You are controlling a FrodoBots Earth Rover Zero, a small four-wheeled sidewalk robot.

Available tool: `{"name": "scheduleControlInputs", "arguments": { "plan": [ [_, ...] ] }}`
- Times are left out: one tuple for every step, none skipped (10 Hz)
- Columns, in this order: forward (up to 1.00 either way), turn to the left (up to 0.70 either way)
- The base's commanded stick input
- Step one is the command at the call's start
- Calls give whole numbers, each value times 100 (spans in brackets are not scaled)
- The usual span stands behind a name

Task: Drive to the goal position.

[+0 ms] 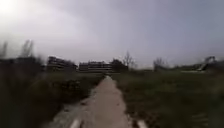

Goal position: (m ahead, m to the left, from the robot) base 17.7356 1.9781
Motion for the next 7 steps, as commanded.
{"name": "scheduleControlInputs", "arguments": {
  "plan": [
    [70, 0],
    [70, 0],
    [70, 0],
    [70, 0],
    [70, 0],
    [70, 0],
    [70, 0]
  ]
}}
